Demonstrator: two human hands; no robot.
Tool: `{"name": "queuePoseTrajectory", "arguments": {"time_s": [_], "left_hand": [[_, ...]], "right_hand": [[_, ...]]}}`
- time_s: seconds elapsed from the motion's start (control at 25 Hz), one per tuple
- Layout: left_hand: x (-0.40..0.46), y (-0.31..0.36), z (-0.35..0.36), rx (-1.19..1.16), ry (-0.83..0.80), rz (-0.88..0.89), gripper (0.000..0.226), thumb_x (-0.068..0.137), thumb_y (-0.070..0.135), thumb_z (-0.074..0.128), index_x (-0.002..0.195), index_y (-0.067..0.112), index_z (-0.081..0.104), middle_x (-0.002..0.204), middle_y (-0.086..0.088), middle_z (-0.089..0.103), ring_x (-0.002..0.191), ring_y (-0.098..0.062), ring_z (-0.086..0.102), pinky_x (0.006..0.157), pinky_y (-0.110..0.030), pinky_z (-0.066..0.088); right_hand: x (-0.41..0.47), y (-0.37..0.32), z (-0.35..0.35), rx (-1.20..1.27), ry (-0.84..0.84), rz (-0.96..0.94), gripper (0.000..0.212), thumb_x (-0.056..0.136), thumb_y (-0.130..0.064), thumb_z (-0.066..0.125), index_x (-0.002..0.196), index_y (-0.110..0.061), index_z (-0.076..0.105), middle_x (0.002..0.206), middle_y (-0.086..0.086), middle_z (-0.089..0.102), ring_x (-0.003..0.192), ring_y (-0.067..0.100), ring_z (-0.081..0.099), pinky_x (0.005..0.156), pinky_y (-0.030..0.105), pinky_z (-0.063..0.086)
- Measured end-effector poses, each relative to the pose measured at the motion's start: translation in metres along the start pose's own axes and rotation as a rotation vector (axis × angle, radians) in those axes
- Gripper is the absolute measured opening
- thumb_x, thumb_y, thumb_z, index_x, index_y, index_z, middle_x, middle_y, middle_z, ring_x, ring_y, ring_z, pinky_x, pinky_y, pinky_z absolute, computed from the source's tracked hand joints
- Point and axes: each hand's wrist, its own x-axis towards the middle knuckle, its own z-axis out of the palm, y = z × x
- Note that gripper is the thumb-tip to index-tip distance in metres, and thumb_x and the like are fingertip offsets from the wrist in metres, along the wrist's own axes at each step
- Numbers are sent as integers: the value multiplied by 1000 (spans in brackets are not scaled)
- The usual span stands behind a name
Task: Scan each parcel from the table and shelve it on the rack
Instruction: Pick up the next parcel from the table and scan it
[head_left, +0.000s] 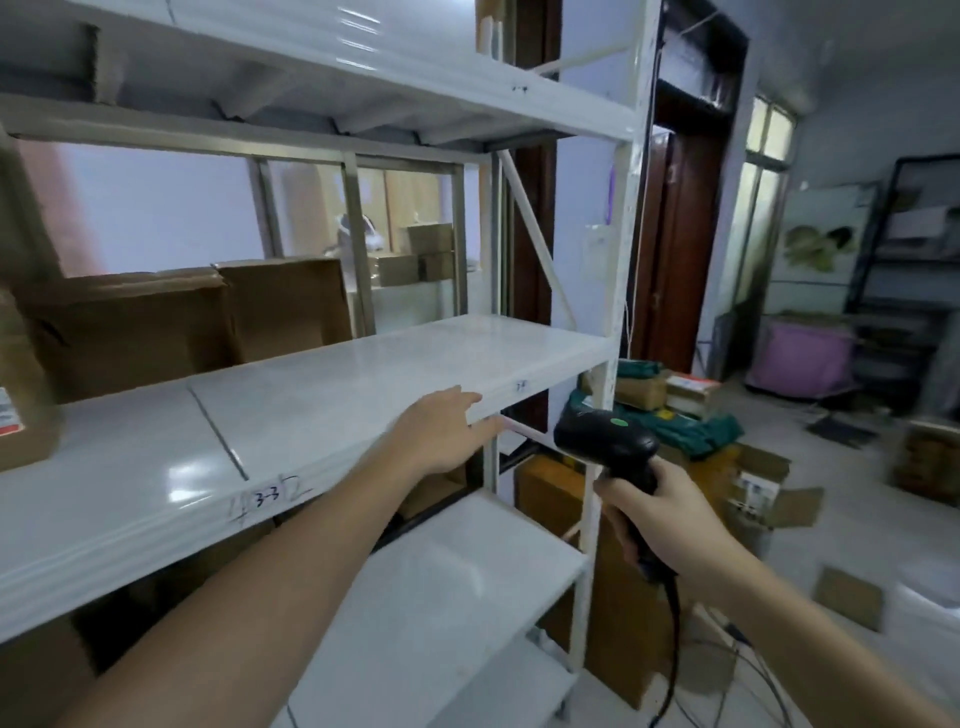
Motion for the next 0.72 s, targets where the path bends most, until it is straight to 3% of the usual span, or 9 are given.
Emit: {"name": "queuePoseTrajectory", "arguments": {"time_s": [0.16, 0.32, 0.4, 0.72], "left_hand": [[47, 91, 56, 0, -4, 124, 78, 94, 76, 45, 156, 29, 44, 164, -1, 41, 148, -26, 40, 120, -47, 35], [81, 157, 113, -5, -78, 177, 75, 96, 75, 43, 156, 30, 43, 162, -2, 43, 149, -26, 38, 121, -50, 32], [99, 177, 140, -11, -106, 185, 75, 96, 75, 43, 155, 29, 44, 160, -1, 46, 147, -27, 42, 119, -51, 36], [191, 206, 224, -59, -209, 220, 73, 95, 73, 45, 154, 30, 44, 158, 1, 48, 141, -25, 48, 111, -46, 45]], "right_hand": [[2, 44, -89, -55, 173, 48, 7, 93, -16, 62, 87, -14, 61, 54, 6, 56, 48, 22, 54, 47, 32, 46], [7, 84, -161, -33, 292, 100, 10, 93, -15, 62, 86, -9, 59, 57, 10, 54, 48, 21, 51, 51, 35, 44], [12, 102, -189, -14, 322, 143, 14, 93, -13, 61, 84, -4, 56, 56, 14, 52, 45, 23, 49, 48, 34, 44], [84, 155, -234, -59, 382, 226, 15, 88, -22, 66, 83, -9, 62, 57, 5, 60, 54, 21, 57, 62, 41, 51]]}}
